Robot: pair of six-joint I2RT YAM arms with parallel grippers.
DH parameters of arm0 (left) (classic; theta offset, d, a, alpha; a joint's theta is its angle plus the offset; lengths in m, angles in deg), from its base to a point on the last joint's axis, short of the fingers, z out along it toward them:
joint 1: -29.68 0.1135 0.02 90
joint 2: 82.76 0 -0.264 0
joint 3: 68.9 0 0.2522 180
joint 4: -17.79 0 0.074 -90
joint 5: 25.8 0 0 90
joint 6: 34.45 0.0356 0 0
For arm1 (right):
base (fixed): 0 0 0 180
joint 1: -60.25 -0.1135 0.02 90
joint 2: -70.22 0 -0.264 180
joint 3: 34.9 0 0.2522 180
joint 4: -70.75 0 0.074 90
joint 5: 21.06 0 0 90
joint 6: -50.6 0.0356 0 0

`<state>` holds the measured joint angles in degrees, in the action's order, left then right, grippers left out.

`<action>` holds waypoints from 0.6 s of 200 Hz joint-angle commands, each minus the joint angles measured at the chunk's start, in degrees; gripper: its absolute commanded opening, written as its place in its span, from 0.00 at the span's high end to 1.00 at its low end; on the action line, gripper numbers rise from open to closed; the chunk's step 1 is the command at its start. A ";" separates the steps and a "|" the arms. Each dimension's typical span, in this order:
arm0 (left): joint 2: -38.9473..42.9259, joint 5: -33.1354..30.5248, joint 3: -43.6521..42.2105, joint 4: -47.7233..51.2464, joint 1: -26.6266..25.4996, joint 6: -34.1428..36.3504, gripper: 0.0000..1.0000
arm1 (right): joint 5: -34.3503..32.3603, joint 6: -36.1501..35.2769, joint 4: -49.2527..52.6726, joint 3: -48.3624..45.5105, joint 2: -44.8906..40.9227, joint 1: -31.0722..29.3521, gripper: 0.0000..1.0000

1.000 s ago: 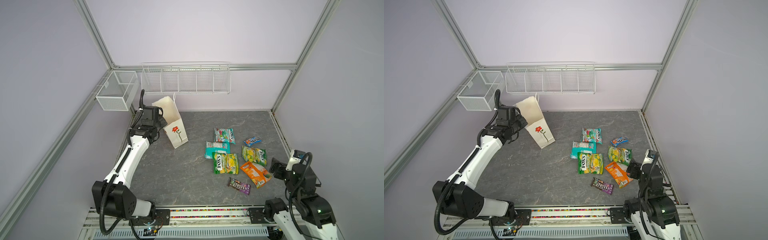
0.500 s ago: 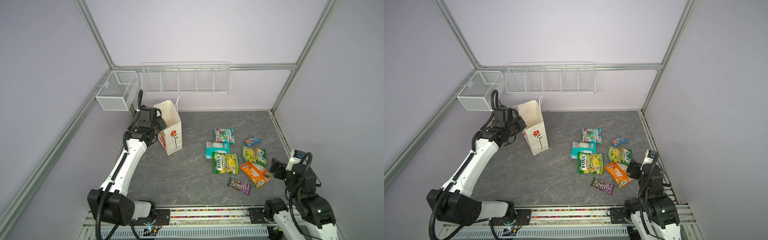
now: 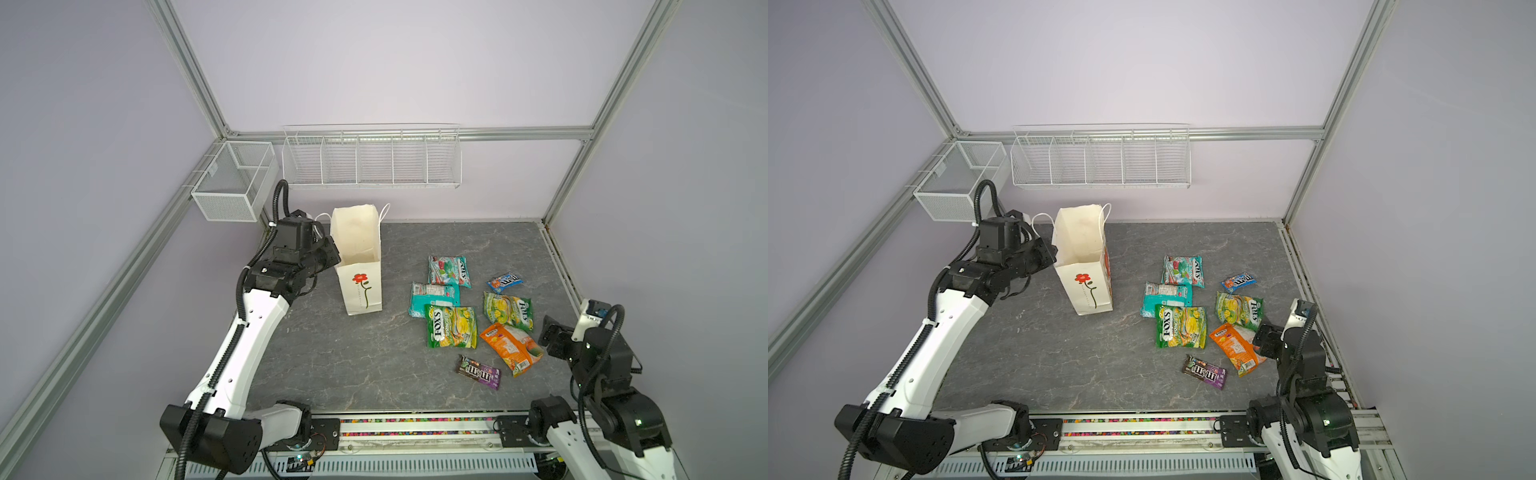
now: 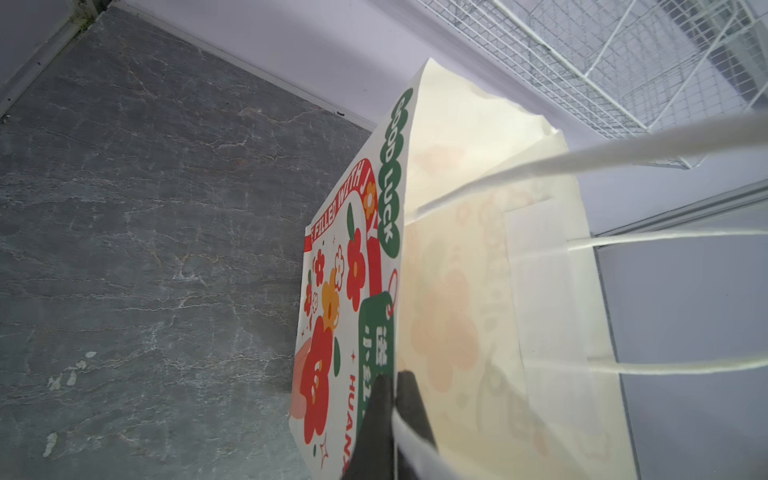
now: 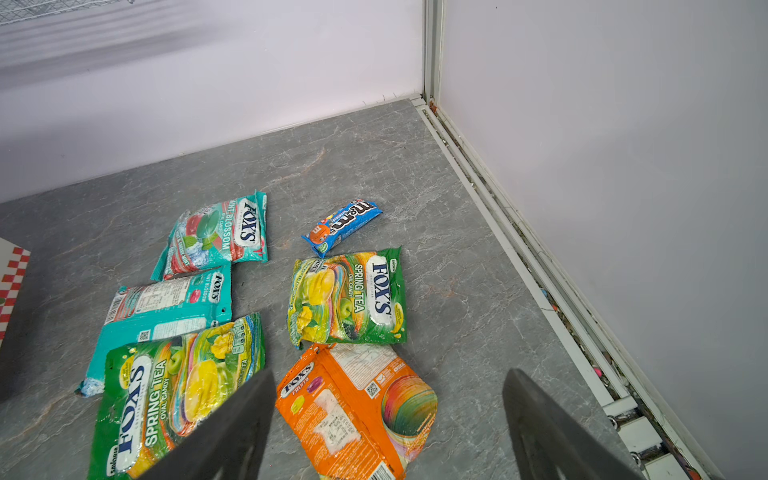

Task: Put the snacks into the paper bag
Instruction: 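Grip the bag rim with the left gripper and drag it upright toward the snacks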

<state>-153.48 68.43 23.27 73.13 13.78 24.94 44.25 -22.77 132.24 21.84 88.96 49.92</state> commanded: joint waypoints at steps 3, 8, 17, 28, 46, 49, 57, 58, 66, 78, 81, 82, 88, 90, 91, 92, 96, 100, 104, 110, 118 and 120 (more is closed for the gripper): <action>2.63 5.65 -0.11 0.70 -0.51 1.10 1.00 | -1.17 -0.74 -1.58 -0.79 0.04 -0.40 0.12; 2.99 6.51 -0.34 0.56 -0.81 1.08 1.00 | -1.08 -0.72 -1.58 -0.79 0.07 -0.40 0.12; 3.53 7.70 -0.87 0.34 -1.46 1.15 1.00 | -1.08 -0.74 -1.58 -0.78 0.23 -0.40 0.12; 4.12 8.04 -1.32 0.56 -2.38 1.31 1.00 | -1.22 -0.72 -1.49 -0.75 0.42 -0.40 0.12; 5.09 8.63 -2.06 0.87 -3.93 1.80 1.00 | -1.23 -0.68 -1.49 -0.73 0.52 -0.40 0.12; 5.25 8.76 -2.28 0.88 -4.06 1.84 1.00 | -1.24 -0.70 -1.49 -0.69 0.61 -0.40 0.12; 5.78 9.33 -2.87 0.91 -4.35 1.91 1.00 | -1.18 -0.71 -1.48 -0.71 0.67 -0.38 0.12; 5.86 9.36 -2.93 0.85 -4.33 1.85 1.00 | -1.12 -0.71 -1.49 -0.71 0.68 -0.39 0.12; 6.49 9.75 -3.80 0.70 -4.45 1.72 1.00 | -1.10 -0.67 -1.41 -0.68 0.75 -0.40 0.12; 7.45 10.20 -5.24 0.29 -4.50 1.37 1.00 | -1.10 -0.76 -1.38 -0.62 0.97 -0.40 0.12; 7.69 10.31 -5.63 0.14 -4.52 1.24 1.00 | -1.15 -0.65 -1.40 -0.62 0.95 -0.40 0.12; 7.78 10.38 -5.72 0.11 -4.55 1.20 1.00 | -1.15 -0.68 -1.40 -0.62 0.99 -0.40 0.12; 8.24 10.60 -6.65 -0.23 -4.49 0.92 1.00 | -1.14 -0.70 -1.41 -0.62 1.03 -0.39 0.12; 8.45 10.73 -6.88 -0.37 -4.49 0.78 1.00 | -1.15 -0.71 -1.41 -0.62 1.05 -0.39 0.12; 8.56 10.76 -7.09 -0.41 -4.49 0.71 1.00 | -1.15 -0.67 -1.41 -0.62 1.04 -0.35 0.12; 8.61 10.78 -7.20 -0.47 -4.49 0.67 1.00 | -1.11 -0.69 -1.41 -0.62 1.04 -0.37 0.12; 8.87 11.04 -7.68 -0.72 -4.51 0.43 1.00 | -1.05 -0.64 -1.36 -0.62 1.11 -0.39 0.12; 9.13 11.40 -8.25 -0.97 -4.49 0.24 1.00 | -1.09 -0.71 -1.40 -0.62 1.12 -0.40 0.12; 9.42 11.57 -8.71 -1.09 -4.57 0.04 1.00 | -1.06 -0.69 -1.41 -0.62 1.19 -0.40 0.12; 9.74 11.72 -9.42 -1.31 -4.62 -0.21 1.00 | -1.05 -0.71 -1.40 -0.62 1.26 -0.40 0.12; 10.27 11.71 -10.14 -1.53 -4.71 -0.56 1.00 | -1.00 -0.63 -1.34 -0.63 1.34 -0.40 0.12; 10.36 11.75 -10.30 -1.64 -4.74 -0.65 1.00 | -1.03 -0.65 -1.39 -0.62 1.31 -0.40 0.12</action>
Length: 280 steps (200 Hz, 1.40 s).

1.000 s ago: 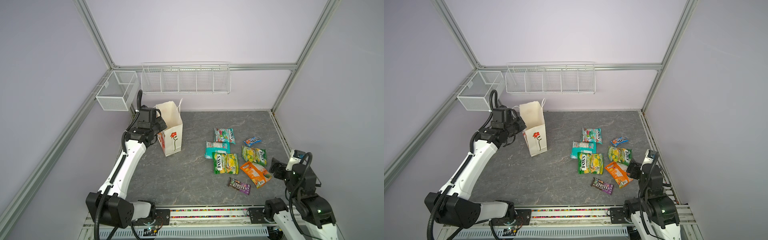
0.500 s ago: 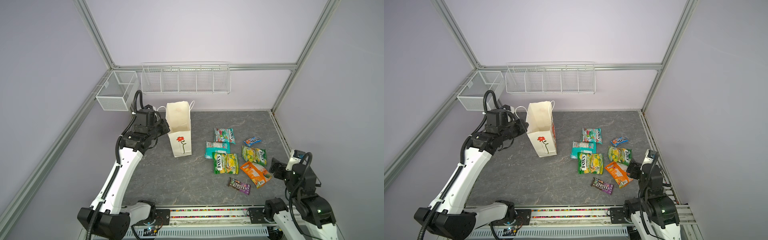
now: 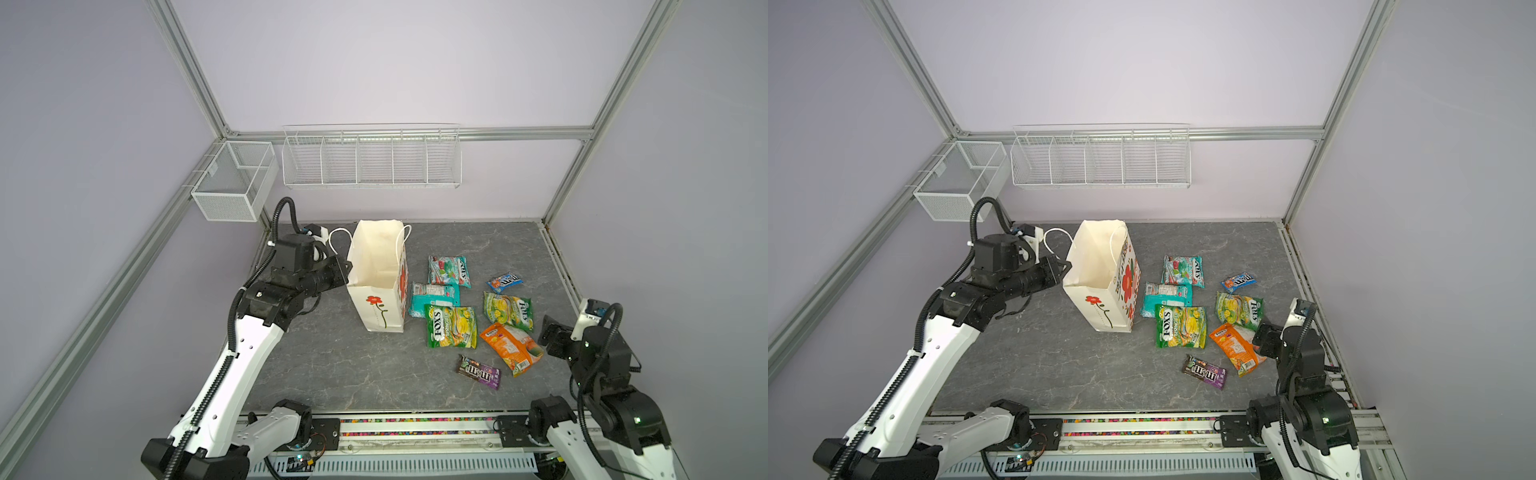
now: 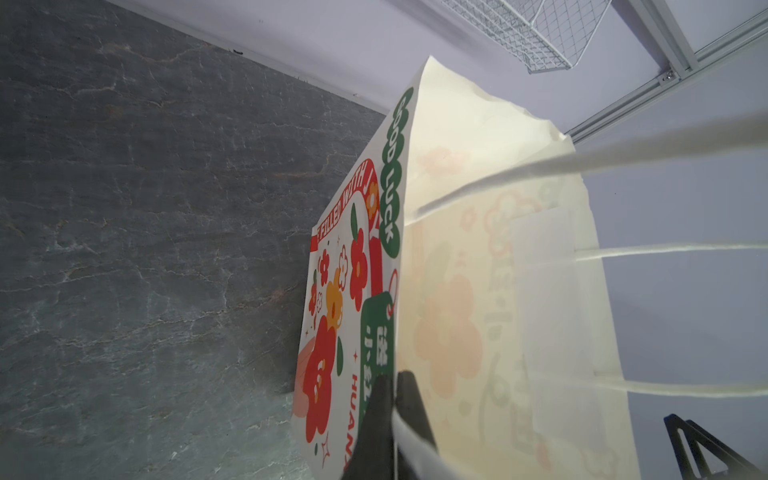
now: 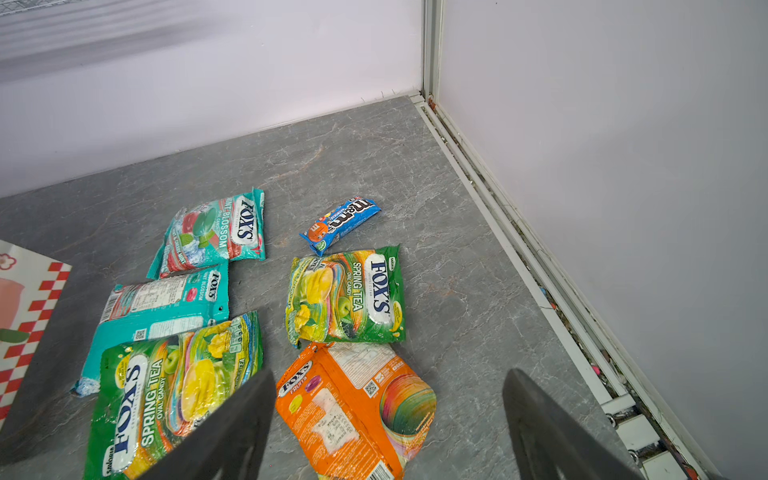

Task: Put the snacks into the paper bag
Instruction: 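Grip the bag rim with the left gripper and drag it upright toward the snacks, then release the bag and pull the left gripper back while the right gripper lowers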

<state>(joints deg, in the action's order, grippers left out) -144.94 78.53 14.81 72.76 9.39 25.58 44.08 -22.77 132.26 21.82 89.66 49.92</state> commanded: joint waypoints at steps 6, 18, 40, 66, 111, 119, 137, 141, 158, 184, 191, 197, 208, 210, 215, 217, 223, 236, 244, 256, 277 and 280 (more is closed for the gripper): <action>2.17 1.41 -2.39 -1.47 -0.40 -1.59 1.00 | -0.76 -0.71 -1.36 -0.60 0.69 -0.40 0.12; 2.89 1.36 -3.34 -2.07 -0.49 -2.46 1.00 | -0.80 -0.71 -1.43 -0.61 0.77 -0.40 0.12; 3.82 1.31 -4.76 -2.71 -0.82 -3.67 1.00 | -0.88 -0.71 -1.50 -0.52 1.12 -0.40 0.12; 4.43 1.07 -6.26 -3.28 -1.13 -4.21 1.00 | -0.90 -0.64 -1.52 -0.51 1.26 -0.35 0.12; 4.25 1.34 -6.52 -4.13 -1.26 -5.09 1.00 | -1.02 -0.63 -1.60 -0.56 1.30 -0.34 0.12; 4.23 1.09 -6.54 -4.27 -1.27 -5.17 1.00 | -1.01 -0.66 -1.60 -0.57 1.39 -0.38 0.12; 3.84 1.20 -7.07 -4.74 -1.30 -5.37 1.00 | -1.06 -0.67 -1.60 -0.51 1.39 -0.35 0.12; 3.82 1.15 -7.24 -4.90 -1.30 -5.44 1.00 | -1.02 -0.64 -1.60 -0.51 1.32 -0.39 0.12; 3.75 1.39 -8.34 -5.83 -1.36 -6.19 0.97 | -1.05 -0.65 -1.50 -0.51 1.32 -0.40 0.12; 3.95 1.42 -9.65 -6.79 -1.64 -7.14 0.92 | -0.98 -0.64 -1.60 -0.55 1.47 -0.39 0.12; 3.85 1.41 -9.66 -6.68 -1.64 -7.05 0.90 | -0.98 -0.65 -1.60 -0.51 1.48 -0.35 0.12; 3.90 1.20 -9.66 -6.50 -1.74 -6.94 0.87 | -0.98 -0.66 -1.60 -0.55 1.45 -0.39 0.12; 4.13 0.93 -9.50 -6.18 -1.70 -6.73 0.78 | -0.97 -0.69 -1.60 -0.51 1.52 -0.34 0.12; 4.09 0.83 -9.44 -6.09 -1.68 -6.62 0.76 | -0.95 -0.71 -1.60 -0.51 1.49 -0.36 0.12; 4.24 0.75 -9.28 -5.81 -1.70 -6.45 0.72 | -0.91 -0.66 -1.50 -0.51 1.47 -0.39 0.12; 4.18 0.71 -9.19 -5.73 -1.75 -6.38 0.69 | -0.94 -0.63 -1.51 -0.51 1.47 -0.39 0.12; 4.26 0.47 -8.93 -5.34 -1.70 -6.09 0.61 | -0.93 -0.63 -1.52 -0.51 1.48 -0.30 0.12; 4.47 0.12 -8.06 -4.32 -1.76 -5.43 0.39 | -0.93 -0.65 -1.52 -0.51 1.42 -0.37 0.12; 4.59 -0.20 -7.37 -3.62 -1.74 -4.87 0.30 | -0.95 -0.64 -1.46 -0.51 1.39 -0.35 0.12; 4.90 -0.79 -6.10 -2.32 -1.68 -3.86 0.20 | -0.97 -0.64 -1.43 -0.51 1.39 -0.38 0.12; 5.62 -1.88 -3.96 -0.23 -1.72 -1.83 0.07 | -0.73 -0.63 -1.30 -0.42 1.55 -0.39 0.12; 5.80 -1.90 -3.71 -0.03 -1.73 -1.53 0.06 | -0.65 -0.63 -1.31 -0.42 1.56 -0.39 0.12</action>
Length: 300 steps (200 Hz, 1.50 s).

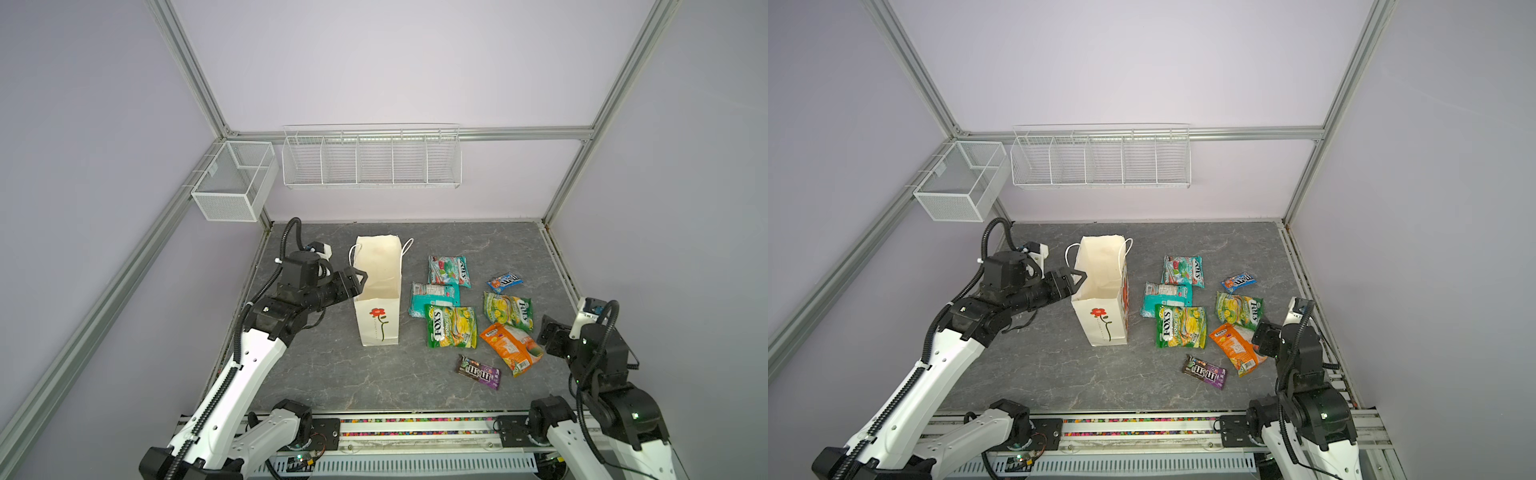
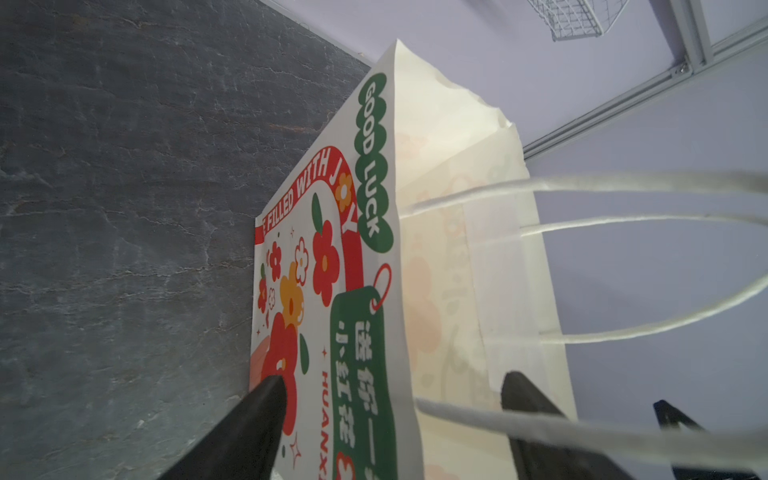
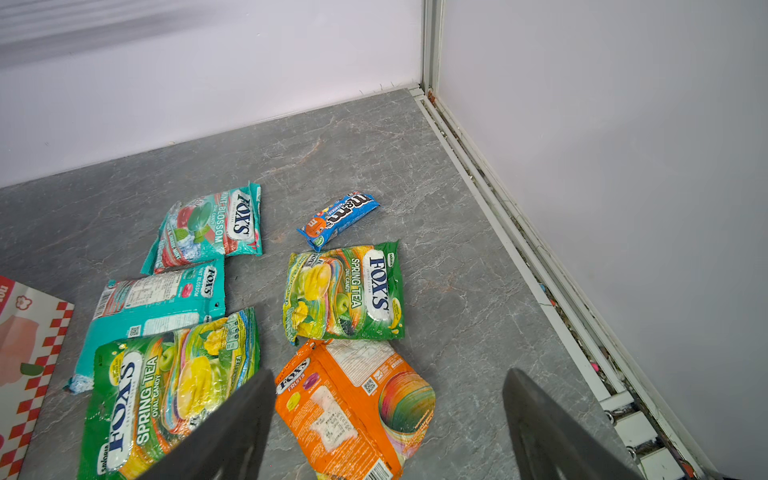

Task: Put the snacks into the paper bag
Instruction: 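Release the bag and pull the left gripper back while the right gripper lowers, then reach the right gripper down and grasp the purple M&M's pack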

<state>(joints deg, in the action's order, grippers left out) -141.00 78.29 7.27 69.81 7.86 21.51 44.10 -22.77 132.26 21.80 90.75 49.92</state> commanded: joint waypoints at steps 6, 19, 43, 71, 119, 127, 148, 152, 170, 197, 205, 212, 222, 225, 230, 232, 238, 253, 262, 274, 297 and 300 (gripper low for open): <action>2.30 -1.70 4.22 3.27 -0.15 3.25 0.04 | -0.50 -0.67 -1.34 -0.40 0.56 -0.40 0.12; 3.42 -1.53 4.71 3.51 -0.21 4.67 0.02 | 0.06 -0.78 -1.21 -0.32 0.88 -0.39 0.12; 6.57 -1.55 4.94 3.83 -0.20 7.32 0.01 | 3.34 -1.79 -1.27 0.13 1.82 -0.39 0.12; 11.25 -3.93 4.48 4.70 -0.17 9.37 0.01 | 12.02 -4.30 -3.00 -0.38 2.68 -0.35 0.12; 18.31 -7.18 1.90 8.56 -0.16 11.58 0.00 | 23.81 -3.41 0.26 4.09 13.54 -0.81 0.12; 18.95 -7.52 1.39 9.31 -0.23 11.95 0.00 | 24.97 -2.74 1.78 5.53 16.37 -0.92 0.12; 20.95 -8.56 -0.60 10.59 -0.20 12.89 0.01 | 27.31 -0.50 6.24 9.11 23.42 -1.10 0.12; 21.43 -8.79 -1.12 10.70 -0.15 13.02 0.00 | 27.72 -0.23 6.63 9.34 24.34 -1.10 0.12; 23.91 -9.97 -3.58 10.65 -0.17 13.30 0.00 | 27.98 1.19 6.66 8.90 25.53 -4.30 0.12; 28.51 -10.81 -7.94 9.06 -0.16 13.55 0.00 | 26.71 2.49 6.70 7.78 24.14 -7.98 0.12; 29.68 -11.08 -9.10 8.55 -0.17 13.55 0.01 | 25.84 2.59 6.66 7.77 24.34 -9.45 0.12; 30.65 -11.32 -10.04 8.12 -0.15 13.56 0.01 | 25.33 2.55 6.66 7.78 24.66 -10.41 0.12; 31.81 -11.45 -11.29 7.57 -0.17 13.48 0.01 | 24.86 2.39 6.73 7.78 25.81 -12.10 0.12; 32.12 -11.45 -11.68 7.39 -0.17 13.41 0.01 | 24.77 2.38 6.67 7.77 26.23 -12.64 0.12; 32.56 -11.46 -12.22 7.14 -0.20 13.34 0.01 | 24.54 2.48 6.66 7.77 27.29 -13.68 0.12; 32.66 -11.45 -12.47 7.10 -0.16 13.33 0.01 | 24.47 2.51 6.66 7.77 27.42 -13.89 0.12; 32.96 -11.61 -13.02 7.01 -0.15 13.30 0.01 | 24.10 2.83 6.66 7.77 28.39 -15.16 0.12; 33.29 -11.87 -13.98 7.17 -0.23 13.20 0.01 | 22.35 4.22 6.66 7.77 30.59 -19.05 0.12; 33.45 -11.98 -14.46 7.50 -0.17 13.14 0.01 | 20.90 5.22 6.49 5.97 31.68 -21.58 0.12; 33.69 -11.98 -15.14 7.71 -0.17 12.99 0.01 | 19.49 6.35 6.22 5.42 33.28 -24.45 0.12; 34.90 -12.27 -15.52 7.46 -0.18 12.90 0.01 | 15.57 8.16 6.34 5.28 37.38 -29.97 0.12; 35.11 -12.39 -15.54 7.40 -0.23 12.99 0.01 | 15.28 8.53 6.19 5.18 38.07 -30.56 0.12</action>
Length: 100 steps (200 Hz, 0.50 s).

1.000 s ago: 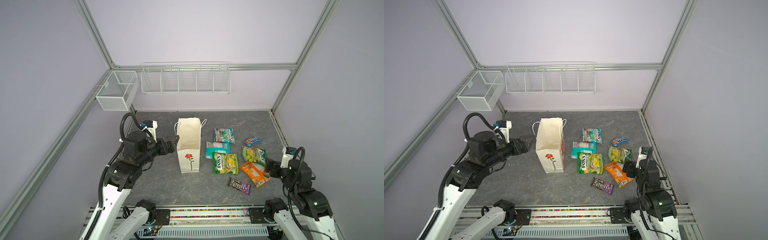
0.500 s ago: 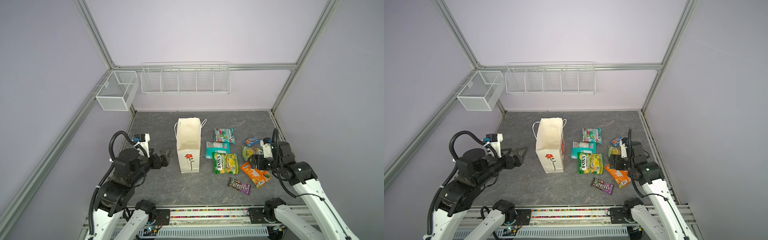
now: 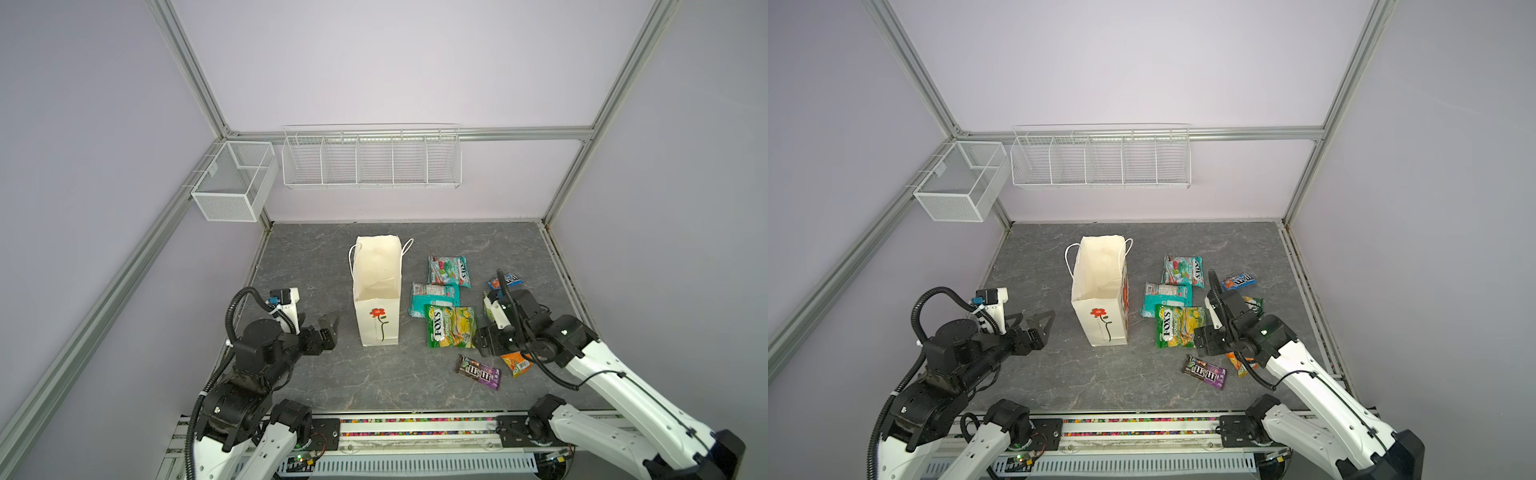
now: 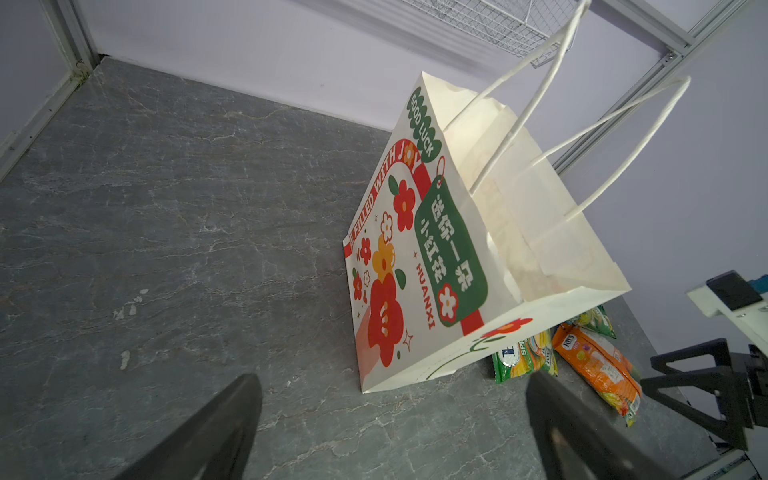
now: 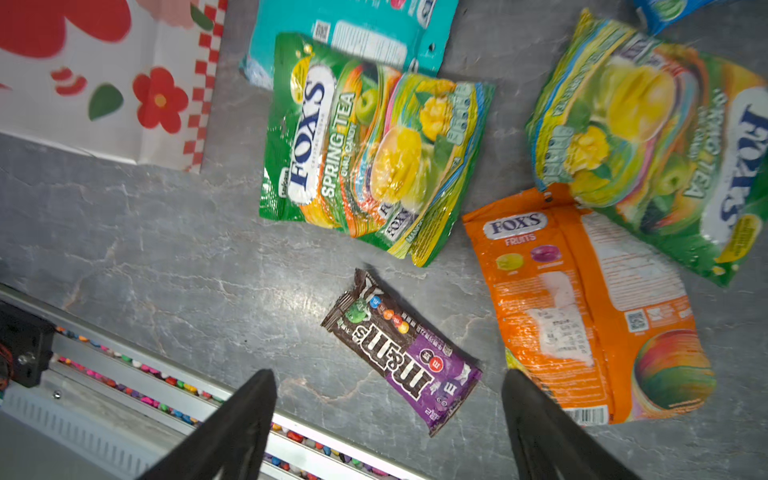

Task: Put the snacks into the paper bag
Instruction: 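Reach the right gripper down and grasp the purple M&M's pack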

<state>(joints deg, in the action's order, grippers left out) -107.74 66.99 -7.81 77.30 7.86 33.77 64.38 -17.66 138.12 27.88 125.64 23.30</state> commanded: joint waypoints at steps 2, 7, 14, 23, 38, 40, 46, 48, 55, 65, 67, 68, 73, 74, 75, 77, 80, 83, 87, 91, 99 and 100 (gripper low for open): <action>1.92 -1.11 -0.52 -0.13 -0.23 0.76 0.01 | -5.24 3.58 0.18 -0.99 3.55 -4.41 0.12; 2.07 -1.33 -0.64 -0.23 -0.15 0.71 0.01 | -5.44 3.81 -0.33 -1.38 4.61 -5.30 0.12; 2.28 -1.46 -0.77 -0.31 -0.21 0.67 0.01 | -5.39 3.93 -1.34 -2.04 6.07 -6.79 0.12; 2.48 -1.55 -0.92 -0.39 -0.18 0.65 0.01 | -5.87 4.74 -2.43 -2.71 8.10 -8.48 0.12; 2.65 -1.48 -1.15 -0.41 -0.18 0.83 0.01 | -6.29 5.59 -4.63 -3.98 11.30 -10.73 0.12; 2.69 -1.47 -1.14 -0.41 -0.20 0.85 0.01 | -6.33 5.66 -4.82 -4.12 11.58 -10.94 0.12; 2.78 -1.57 -1.11 -0.41 -0.17 0.91 0.01 | -6.63 6.08 -5.44 -4.50 12.72 -11.61 0.12; 2.81 -1.60 -1.13 -0.41 -0.15 0.90 0.01 | -6.74 6.22 -5.62 -4.58 13.05 -11.77 0.12; 2.83 -1.60 -1.16 -0.41 -0.16 0.99 0.01 | -6.97 6.38 -6.30 -4.99 14.21 -12.34 0.12; 2.91 -1.59 -1.25 -0.41 -0.16 1.03 0.01 | -6.92 6.48 -7.29 -5.47 15.54 -12.83 0.12; 2.91 -1.57 -1.27 -0.45 -0.20 1.04 0.01 | -6.93 6.48 -7.46 -5.54 15.83 -12.91 0.12; 2.91 -1.61 -1.27 -0.47 -0.22 0.99 0.01 | -6.90 6.48 -7.55 -5.57 15.93 -12.99 0.12; 3.00 -1.62 -1.28 -0.52 -0.18 1.04 0.01 | -6.80 6.48 -7.91 -5.72 16.51 -13.25 0.12; 3.00 -1.68 -1.28 -0.50 -0.16 1.04 0.01 | -6.84 6.48 -7.99 -5.75 16.58 -13.29 0.12; 3.00 -1.62 -1.28 -0.54 -0.20 1.04 0.01 | -6.85 6.48 -8.03 -5.85 16.66 -13.31 0.12; 3.00 -1.62 -1.36 -0.57 -0.16 1.04 0.01 | -6.84 6.50 -8.18 -5.86 16.87 -13.39 0.12; 3.02 -1.63 -1.36 -0.58 -0.16 1.10 0.01 | -6.87 6.48 -8.34 -5.93 17.14 -13.49 0.12; 3.00 -1.60 -1.41 -0.69 -0.21 1.09 0.01 | -6.79 6.45 -8.53 -5.99 17.39 -13.65 0.12; 3.00 -1.58 -1.48 -0.71 -0.16 1.11 0.01 | -6.75 6.39 -8.81 -6.15 17.72 -13.82 0.12; 3.00 -1.65 -1.55 -0.75 -0.17 1.13 0.01 | -6.74 6.31 -9.08 -6.25 18.05 -14.01 0.12; 3.00 -1.68 -1.67 -0.91 -0.22 1.08 0.01 | -6.59 6.05 -9.64 -6.51 18.67 -14.26 0.12; 3.00 -1.68 -1.65 -0.92 -0.19 1.10 0.01 | -6.55 6.04 -9.78 -6.58 18.76 -14.32 0.12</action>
<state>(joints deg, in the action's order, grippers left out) -105.46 65.94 -8.64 76.82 7.86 33.79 58.70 -12.70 131.45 22.63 143.01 9.99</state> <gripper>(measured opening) 0.992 0.880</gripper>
